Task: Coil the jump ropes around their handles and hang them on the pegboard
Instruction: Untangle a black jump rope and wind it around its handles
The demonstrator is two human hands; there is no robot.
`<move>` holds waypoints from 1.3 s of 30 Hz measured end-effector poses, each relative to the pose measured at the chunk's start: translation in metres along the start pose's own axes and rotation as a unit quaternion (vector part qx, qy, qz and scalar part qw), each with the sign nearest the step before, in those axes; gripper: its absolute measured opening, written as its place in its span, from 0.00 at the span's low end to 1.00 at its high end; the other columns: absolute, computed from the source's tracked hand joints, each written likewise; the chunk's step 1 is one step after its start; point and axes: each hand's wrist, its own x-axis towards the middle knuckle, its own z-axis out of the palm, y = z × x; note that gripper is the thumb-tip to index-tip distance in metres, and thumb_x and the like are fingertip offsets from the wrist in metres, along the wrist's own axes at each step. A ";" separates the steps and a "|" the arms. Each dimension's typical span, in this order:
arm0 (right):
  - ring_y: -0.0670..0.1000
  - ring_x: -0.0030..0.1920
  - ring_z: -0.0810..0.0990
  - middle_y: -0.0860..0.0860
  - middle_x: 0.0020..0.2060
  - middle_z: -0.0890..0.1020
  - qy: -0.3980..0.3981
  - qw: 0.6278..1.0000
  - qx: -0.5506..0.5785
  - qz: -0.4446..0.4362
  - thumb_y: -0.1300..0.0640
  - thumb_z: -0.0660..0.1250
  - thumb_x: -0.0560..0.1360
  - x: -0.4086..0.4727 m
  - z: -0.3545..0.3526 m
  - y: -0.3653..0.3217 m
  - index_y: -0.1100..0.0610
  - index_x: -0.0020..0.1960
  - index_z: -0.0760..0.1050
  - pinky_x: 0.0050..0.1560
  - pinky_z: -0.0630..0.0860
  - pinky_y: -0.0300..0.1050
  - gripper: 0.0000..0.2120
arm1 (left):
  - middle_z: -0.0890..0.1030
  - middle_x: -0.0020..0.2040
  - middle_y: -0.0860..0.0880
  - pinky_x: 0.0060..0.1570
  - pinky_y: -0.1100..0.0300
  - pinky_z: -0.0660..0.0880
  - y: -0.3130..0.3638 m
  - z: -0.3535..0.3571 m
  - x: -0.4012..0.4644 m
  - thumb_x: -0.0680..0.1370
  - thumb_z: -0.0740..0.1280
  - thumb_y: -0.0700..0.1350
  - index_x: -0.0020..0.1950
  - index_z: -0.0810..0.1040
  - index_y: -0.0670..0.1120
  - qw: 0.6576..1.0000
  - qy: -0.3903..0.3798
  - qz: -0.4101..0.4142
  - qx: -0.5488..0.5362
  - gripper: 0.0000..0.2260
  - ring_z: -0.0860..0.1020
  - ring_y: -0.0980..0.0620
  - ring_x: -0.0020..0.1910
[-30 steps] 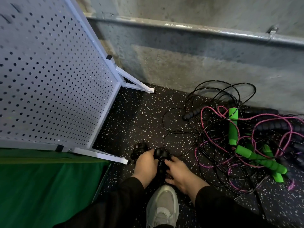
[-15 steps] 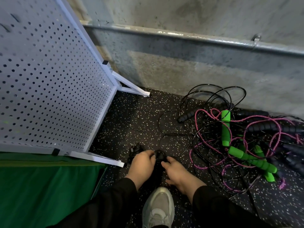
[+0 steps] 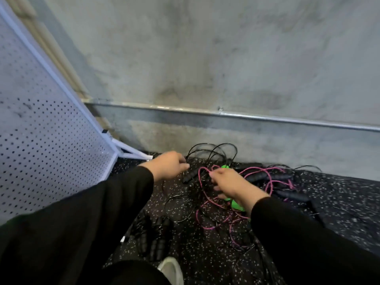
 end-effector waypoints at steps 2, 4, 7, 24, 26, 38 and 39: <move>0.58 0.47 0.81 0.59 0.48 0.80 0.027 0.999 -0.034 -0.032 0.53 0.60 0.84 -0.009 -0.037 -0.016 0.62 0.59 0.78 0.48 0.80 0.54 0.15 | 0.83 0.62 0.42 0.58 0.56 0.74 0.037 -0.020 0.001 0.84 0.64 0.52 0.65 0.81 0.42 0.999 0.024 0.022 0.020 0.17 0.79 0.41 0.62; 0.61 0.51 0.82 0.62 0.50 0.80 0.050 0.995 -0.058 -0.059 0.54 0.59 0.84 -0.017 -0.068 -0.026 0.67 0.60 0.77 0.48 0.79 0.54 0.17 | 0.82 0.61 0.41 0.57 0.56 0.74 0.071 -0.030 0.003 0.84 0.63 0.51 0.64 0.81 0.41 0.998 0.051 0.030 0.010 0.17 0.79 0.41 0.62; 0.60 0.51 0.83 0.59 0.50 0.82 0.101 0.991 -0.059 -0.061 0.53 0.61 0.83 -0.021 -0.098 -0.018 0.62 0.62 0.78 0.48 0.80 0.54 0.15 | 0.83 0.61 0.41 0.58 0.56 0.74 0.107 -0.025 0.007 0.84 0.63 0.51 0.64 0.81 0.41 0.996 0.084 0.033 -0.027 0.17 0.79 0.41 0.61; 0.61 0.69 0.74 0.62 0.70 0.75 0.020 0.939 -0.343 -0.018 0.54 0.58 0.85 0.129 -0.066 0.039 0.61 0.76 0.66 0.66 0.71 0.47 0.22 | 0.83 0.58 0.40 0.55 0.52 0.75 0.042 0.064 0.074 0.83 0.62 0.51 0.61 0.80 0.41 0.999 -0.002 0.005 0.040 0.15 0.79 0.40 0.58; 0.61 0.70 0.72 0.63 0.71 0.73 0.016 0.940 -0.340 -0.020 0.55 0.59 0.84 0.149 -0.059 0.047 0.61 0.75 0.66 0.67 0.70 0.48 0.22 | 0.82 0.59 0.40 0.56 0.52 0.75 0.042 0.069 0.082 0.84 0.62 0.51 0.64 0.79 0.41 1.000 -0.009 0.010 0.028 0.16 0.79 0.39 0.60; 0.62 0.58 0.80 0.64 0.59 0.81 0.054 0.984 -0.168 -0.023 0.62 0.59 0.83 0.192 -0.033 0.060 0.68 0.66 0.75 0.51 0.72 0.44 0.15 | 0.84 0.55 0.42 0.56 0.50 0.78 0.033 0.072 0.107 0.83 0.62 0.50 0.60 0.81 0.44 0.998 0.059 0.009 0.003 0.14 0.81 0.40 0.56; 0.60 0.51 0.82 0.62 0.52 0.83 0.079 0.988 -0.127 -0.032 0.64 0.59 0.83 0.188 -0.035 0.055 0.67 0.65 0.77 0.43 0.73 0.43 0.14 | 0.84 0.54 0.42 0.55 0.50 0.78 0.033 0.068 0.107 0.83 0.62 0.50 0.59 0.81 0.45 0.997 0.076 -0.002 -0.002 0.13 0.81 0.39 0.54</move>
